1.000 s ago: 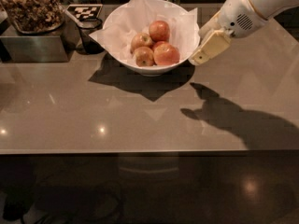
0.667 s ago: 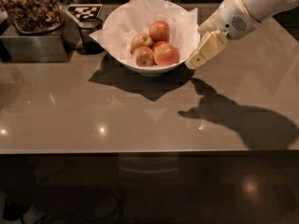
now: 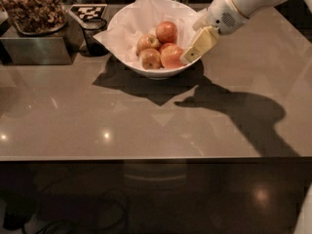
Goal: Pick apple from white bowl
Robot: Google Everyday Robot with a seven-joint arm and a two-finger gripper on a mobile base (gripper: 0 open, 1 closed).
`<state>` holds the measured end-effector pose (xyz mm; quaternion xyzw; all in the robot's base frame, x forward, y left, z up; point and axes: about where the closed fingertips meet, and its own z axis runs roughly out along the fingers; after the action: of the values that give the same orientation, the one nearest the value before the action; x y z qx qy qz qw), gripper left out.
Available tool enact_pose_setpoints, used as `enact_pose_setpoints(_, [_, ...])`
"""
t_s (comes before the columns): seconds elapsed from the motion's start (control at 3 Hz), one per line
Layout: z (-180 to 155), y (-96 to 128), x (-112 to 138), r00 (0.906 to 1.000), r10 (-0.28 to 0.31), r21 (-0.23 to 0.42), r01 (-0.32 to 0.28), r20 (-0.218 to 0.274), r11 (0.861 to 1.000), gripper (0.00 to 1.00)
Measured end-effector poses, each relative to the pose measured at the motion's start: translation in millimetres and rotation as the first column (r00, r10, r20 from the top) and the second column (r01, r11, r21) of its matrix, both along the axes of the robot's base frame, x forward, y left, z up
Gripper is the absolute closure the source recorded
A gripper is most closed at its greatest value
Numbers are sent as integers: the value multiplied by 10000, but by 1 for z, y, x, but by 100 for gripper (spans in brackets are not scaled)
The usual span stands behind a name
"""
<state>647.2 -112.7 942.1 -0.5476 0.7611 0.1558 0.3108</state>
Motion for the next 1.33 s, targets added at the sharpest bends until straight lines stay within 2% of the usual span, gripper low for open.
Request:
enact_pose_setpoints(0.33, [4,16,23,9999,139,-101,-139,-52,9999,15])
enact_pose_setpoints(0.67, [-2,31,40,9999,66,131,-64,-157,9999,16])
enact_pose_setpoints(1.0, [-15,42,49,9992,-238,84,241,-331,9997,16])
enact_pose_setpoints(1.33, [-26,48,50,9980,-603,-464,593,-204,9972,16])
